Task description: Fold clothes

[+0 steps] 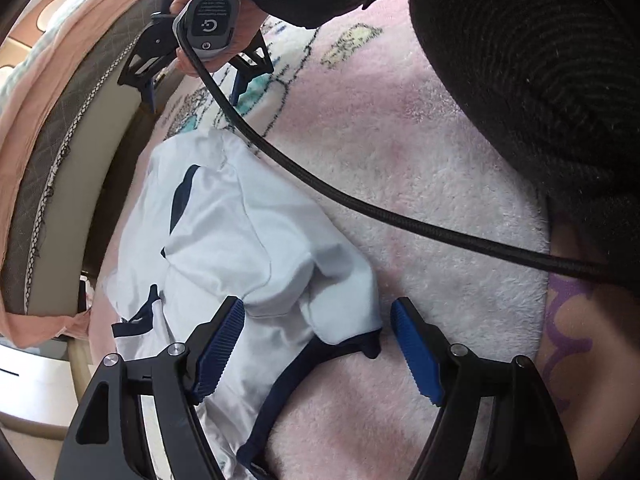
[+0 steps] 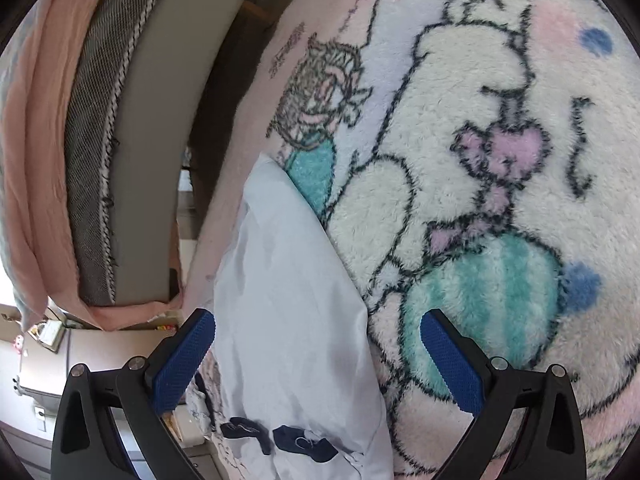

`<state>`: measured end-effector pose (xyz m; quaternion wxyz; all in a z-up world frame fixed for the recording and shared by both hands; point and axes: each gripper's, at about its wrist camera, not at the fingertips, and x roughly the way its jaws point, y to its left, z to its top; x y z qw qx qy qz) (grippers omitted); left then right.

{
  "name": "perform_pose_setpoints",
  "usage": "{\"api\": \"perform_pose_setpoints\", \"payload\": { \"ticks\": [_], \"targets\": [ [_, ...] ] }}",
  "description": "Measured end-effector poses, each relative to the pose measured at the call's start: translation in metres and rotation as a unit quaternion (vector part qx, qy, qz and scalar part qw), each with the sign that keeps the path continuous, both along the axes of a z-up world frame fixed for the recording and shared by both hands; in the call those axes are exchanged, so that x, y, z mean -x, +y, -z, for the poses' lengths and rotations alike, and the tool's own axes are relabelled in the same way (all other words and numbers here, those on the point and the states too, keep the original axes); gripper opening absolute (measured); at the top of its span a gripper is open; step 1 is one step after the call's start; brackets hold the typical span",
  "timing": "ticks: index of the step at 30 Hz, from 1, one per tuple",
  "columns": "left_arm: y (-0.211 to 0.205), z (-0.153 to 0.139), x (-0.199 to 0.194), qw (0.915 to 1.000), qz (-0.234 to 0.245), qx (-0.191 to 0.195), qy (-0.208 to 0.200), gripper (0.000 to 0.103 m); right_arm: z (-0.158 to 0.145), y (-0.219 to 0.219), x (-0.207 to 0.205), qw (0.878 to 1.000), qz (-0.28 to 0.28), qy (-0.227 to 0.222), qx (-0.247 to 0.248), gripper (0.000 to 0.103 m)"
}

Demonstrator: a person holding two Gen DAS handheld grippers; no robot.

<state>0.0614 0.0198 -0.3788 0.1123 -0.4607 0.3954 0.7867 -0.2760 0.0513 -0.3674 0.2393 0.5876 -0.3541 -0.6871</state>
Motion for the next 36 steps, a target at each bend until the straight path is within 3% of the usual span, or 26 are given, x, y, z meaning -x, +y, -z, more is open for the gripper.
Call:
{"api": "perform_pose_setpoints", "payload": {
  "ticks": [6,15,24,27,29,32,36],
  "targets": [
    [0.003,0.005,0.014,0.9999,-0.011,0.004,0.012,0.079,0.003,-0.012,0.002,1.0,-0.012,0.002,-0.028,0.103],
    [-0.015,0.003,0.039,0.9976,-0.068,-0.009,0.008,0.082,0.013,-0.017,0.022,1.0,0.001,-0.01,0.02,0.103],
    [0.002,0.01,0.027,0.9962,-0.06,0.032,0.054,0.082,0.011,-0.054,0.055,0.994,-0.109,-0.015,0.008,0.103],
    [-0.002,0.011,0.034,0.9961,-0.069,0.024,0.05,0.082,0.008,-0.063,0.063,0.988,-0.152,-0.024,-0.006,0.103],
    [-0.009,0.01,0.039,0.9955,-0.085,0.005,0.042,0.086,0.01,-0.065,0.069,0.988,-0.153,-0.037,0.004,0.103],
    [-0.021,0.01,0.05,0.9922,-0.118,-0.021,0.032,0.102,0.016,-0.068,0.076,0.988,-0.141,-0.045,0.041,0.103],
    [-0.034,0.01,0.063,0.9869,-0.152,-0.055,-0.001,0.103,0.019,-0.08,0.079,0.987,-0.147,-0.05,0.041,0.103]
  ]
}}
